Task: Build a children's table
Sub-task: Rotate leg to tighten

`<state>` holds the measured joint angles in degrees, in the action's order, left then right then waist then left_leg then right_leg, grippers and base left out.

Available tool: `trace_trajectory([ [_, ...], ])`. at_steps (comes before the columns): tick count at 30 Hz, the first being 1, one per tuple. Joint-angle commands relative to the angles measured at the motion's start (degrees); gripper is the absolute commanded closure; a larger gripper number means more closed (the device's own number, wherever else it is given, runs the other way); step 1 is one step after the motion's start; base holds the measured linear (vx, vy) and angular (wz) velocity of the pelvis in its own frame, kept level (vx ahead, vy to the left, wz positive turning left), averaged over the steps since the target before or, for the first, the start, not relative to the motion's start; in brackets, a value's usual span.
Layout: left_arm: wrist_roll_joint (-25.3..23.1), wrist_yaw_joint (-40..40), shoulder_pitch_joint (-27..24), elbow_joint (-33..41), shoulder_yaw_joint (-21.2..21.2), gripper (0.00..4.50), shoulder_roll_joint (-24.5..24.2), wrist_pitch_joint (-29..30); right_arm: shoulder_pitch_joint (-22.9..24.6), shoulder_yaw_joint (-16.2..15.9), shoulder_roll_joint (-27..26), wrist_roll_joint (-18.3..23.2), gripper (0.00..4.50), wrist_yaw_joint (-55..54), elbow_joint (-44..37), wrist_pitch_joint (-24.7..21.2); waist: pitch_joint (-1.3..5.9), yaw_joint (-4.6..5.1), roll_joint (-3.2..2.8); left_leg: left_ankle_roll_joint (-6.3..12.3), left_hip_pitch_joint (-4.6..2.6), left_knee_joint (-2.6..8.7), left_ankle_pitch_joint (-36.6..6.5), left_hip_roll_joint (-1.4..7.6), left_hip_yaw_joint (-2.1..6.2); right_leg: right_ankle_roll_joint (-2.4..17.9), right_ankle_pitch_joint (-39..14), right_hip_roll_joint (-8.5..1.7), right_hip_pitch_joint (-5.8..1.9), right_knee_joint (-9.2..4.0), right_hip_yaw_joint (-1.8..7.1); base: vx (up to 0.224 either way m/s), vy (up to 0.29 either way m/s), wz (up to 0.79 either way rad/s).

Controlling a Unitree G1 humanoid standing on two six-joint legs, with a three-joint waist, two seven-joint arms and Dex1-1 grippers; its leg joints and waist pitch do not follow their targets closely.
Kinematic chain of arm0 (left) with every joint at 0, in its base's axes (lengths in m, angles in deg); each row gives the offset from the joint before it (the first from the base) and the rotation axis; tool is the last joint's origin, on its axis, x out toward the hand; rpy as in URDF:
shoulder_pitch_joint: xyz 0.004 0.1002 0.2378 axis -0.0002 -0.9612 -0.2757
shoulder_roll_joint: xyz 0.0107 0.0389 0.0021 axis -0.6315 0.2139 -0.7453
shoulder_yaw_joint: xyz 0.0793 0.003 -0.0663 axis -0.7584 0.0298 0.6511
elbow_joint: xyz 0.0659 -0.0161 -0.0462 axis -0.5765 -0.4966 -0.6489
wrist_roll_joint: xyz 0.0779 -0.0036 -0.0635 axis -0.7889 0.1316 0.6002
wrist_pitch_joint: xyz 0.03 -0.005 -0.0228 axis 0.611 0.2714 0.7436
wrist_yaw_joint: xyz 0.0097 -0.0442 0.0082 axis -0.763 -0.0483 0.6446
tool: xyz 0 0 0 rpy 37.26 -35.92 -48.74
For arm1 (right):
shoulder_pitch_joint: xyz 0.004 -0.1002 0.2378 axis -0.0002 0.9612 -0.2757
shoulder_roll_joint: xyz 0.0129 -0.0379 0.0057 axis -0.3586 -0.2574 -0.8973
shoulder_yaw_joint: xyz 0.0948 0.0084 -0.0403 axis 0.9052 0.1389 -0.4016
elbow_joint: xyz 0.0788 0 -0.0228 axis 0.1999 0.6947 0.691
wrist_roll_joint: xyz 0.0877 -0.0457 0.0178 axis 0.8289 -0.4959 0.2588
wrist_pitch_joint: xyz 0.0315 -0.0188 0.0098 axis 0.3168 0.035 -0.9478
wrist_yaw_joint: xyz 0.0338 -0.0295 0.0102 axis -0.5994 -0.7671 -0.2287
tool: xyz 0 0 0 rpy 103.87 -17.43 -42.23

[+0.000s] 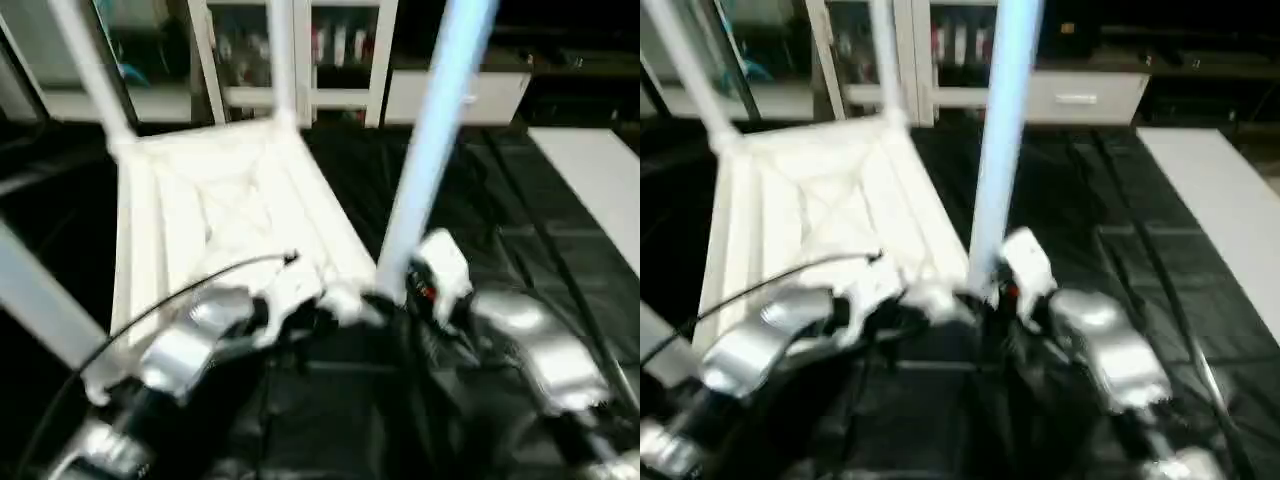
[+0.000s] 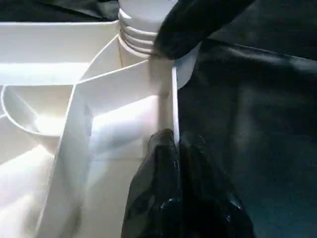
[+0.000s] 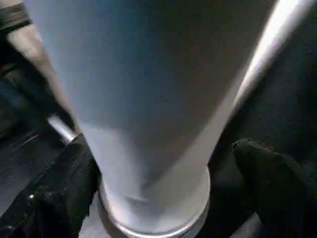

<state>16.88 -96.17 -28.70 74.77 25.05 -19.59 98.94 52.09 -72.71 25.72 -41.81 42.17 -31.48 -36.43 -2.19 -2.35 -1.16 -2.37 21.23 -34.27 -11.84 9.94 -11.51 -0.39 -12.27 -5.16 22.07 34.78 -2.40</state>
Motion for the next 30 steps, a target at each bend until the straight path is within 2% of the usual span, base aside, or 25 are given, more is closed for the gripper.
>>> trace_trajectory([
  [1,1.0,-3.3,-0.4,2.0,-2.5,4.50,0.0,0.6,0.3,-0.9,1.7,0.7,0.05,3.5,-2.4,-0.2,2.61,0.15,0.49,3.58,-0.99,4.35,-9.1,3.53,1.35,14.3,-4.4,-3.03,-2.01,-3.71,2.35,0.000,0.000,0.00],
  [4,1.1,-3.7,-0.5,2.4,-2.5,4.50,-0.4,0.7,0.5,-1.9,3.9,1.2,0.05,7.1,-3.5,-0.4,2.46,0.21,0.62,2.41,-0.99,4.49,-11.1,3.50,1.45,13.8,-8.6,-3.12,-1.87,-4.00,2.43,0.000,0.000,0.00],
  [6,1.4,-4.2,-0.7,2.9,-2.4,4.50,-0.8,0.9,0.5,-2.1,4.7,1.2,0.05,8.6,-3.8,-0.2,2.52,0.29,0.76,1.98,-0.96,4.47,-11.3,3.49,1.52,13.5,-9.3,-3.14,-1.91,-4.04,2.45,0.000,0.000,0.00],
  [11,1.6,-4.4,-0.8,3.5,-2.2,4.50,-0.9,1.3,0.0,-3.1,4.8,0.7,0.05,10.1,-2.8,0.5,2.85,0.28,0.73,3.10,-0.88,4.11,-7.7,3.40,1.46,14.5,-3.9,-3.06,-2.04,-3.42,2.41,0.000,0.000,0.00],
  [14,1.5,-4.1,-0.7,3.3,-2.0,4.50,-0.8,1.2,0.1,-3.4,4.5,0.6,0.32,10.5,-2.7,0.3,2.84,0.26,0.81,4.24,-0.77,3.95,-6.7,3.35,1.42,15.1,-3.0,-3.13,-2.14,-3.36,2.33,0.000,0.000,0.00],
  [17,1.4,-4.1,-0.7,3.2,-1.9,4.50,-0.9,1.2,0.0,-3.5,4.4,0.6,0.57,11.0,-2.6,0.1,2.76,0.27,0.76,3.88,-0.84,4.02,-7.7,3.38,1.45,14.9,-5.1,-3.13,-2.10,-3.56,2.35,0.000,0.000,0.00],
  [22,1.4,-4.2,-0.7,3.2,-2.0,4.50,-1.0,1.4,0.0,-3.7,4.2,0.2,1.11,11.2,-2.1,0.2,2.82,0.27,0.70,3.47,-0.94,4.04,-7.7,3.41,1.46,14.9,-4.5,-3.02,-2.06,-3.44,2.32,0.000,0.000,0.00],
  [28,1.5,-4.2,-0.8,3.3,-2.1,4.50,-1.0,1.6,-0.2,-4.0,3.9,-0.3,1.61,11.4,-1.5,0.5,2.94,0.23,0.76,4.32,-0.86,3.80,-6.3,3.30,1.40,15.5,-2.6,-3.04,-2.22,-3.22,2.30,0.000,0.000,0.00],
  [29,1.5,-4.2,-0.8,3.3,-2.1,4.50,-1.0,1.7,-0.3,-4.1,4.0,-0.4,1.65,11.5,-1.3,0.7,2.95,0.24,1.06,4.37,-0.84,3.80,-6.3,3.32,1.38,15.4,-2.8,-3.06,-2.26,-3.26,2.29,0.000,0.000,0.00],
  [30,1.5,-4.1,-0.8,3.3,-2.1,4.50,-1.0,1.7,-0.4,-4.2,4.0,-0.5,1.70,11.6,-1.1,0.7,2.94,0.16,0.89,4.37,-0.85,3.81,-6.4,3.34,1.42,15.4,-3.2,-3.12,-2.25,-3.24,2.30,0.000,0.000,0.00],
])
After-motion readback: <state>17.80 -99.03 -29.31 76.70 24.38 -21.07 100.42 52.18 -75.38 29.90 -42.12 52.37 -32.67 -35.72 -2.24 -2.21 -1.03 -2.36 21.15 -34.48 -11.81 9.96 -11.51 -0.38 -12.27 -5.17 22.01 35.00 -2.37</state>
